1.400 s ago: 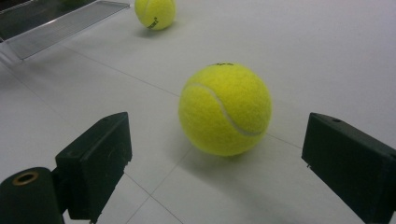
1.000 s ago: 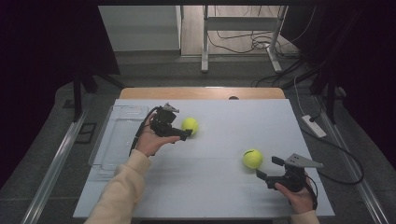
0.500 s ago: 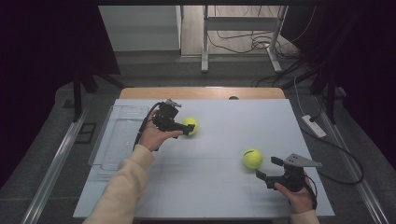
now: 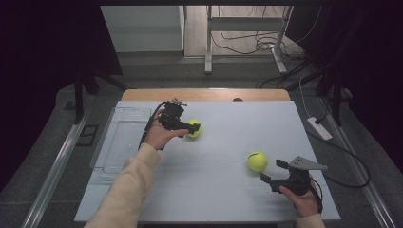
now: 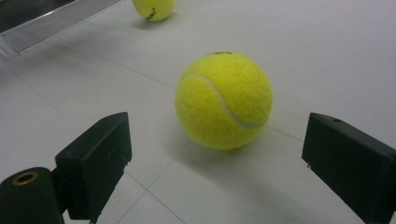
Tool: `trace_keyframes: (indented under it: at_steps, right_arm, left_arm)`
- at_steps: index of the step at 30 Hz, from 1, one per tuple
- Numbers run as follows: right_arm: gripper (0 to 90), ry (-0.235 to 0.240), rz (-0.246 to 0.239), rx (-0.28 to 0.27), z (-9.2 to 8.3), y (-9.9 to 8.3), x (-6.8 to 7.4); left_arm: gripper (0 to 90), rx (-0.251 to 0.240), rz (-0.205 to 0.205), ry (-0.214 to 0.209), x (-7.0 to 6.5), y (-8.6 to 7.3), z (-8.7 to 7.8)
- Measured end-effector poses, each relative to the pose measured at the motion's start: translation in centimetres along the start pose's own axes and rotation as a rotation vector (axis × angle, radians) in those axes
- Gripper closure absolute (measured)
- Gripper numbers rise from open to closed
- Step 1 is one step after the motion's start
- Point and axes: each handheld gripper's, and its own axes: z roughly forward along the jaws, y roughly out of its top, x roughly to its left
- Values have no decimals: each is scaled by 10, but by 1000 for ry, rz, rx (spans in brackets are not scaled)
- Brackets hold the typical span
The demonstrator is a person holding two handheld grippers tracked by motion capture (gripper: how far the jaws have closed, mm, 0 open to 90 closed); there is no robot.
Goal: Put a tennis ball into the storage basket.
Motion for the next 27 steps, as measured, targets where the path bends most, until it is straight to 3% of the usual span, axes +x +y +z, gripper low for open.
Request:
trace_keyframes:
  at_steps: [27]
  right_arm:
    - [82, -4, 0, 9, 3, -1, -2]
  left_arm:
    - [50, 76, -29, -4, 14, 8, 37]
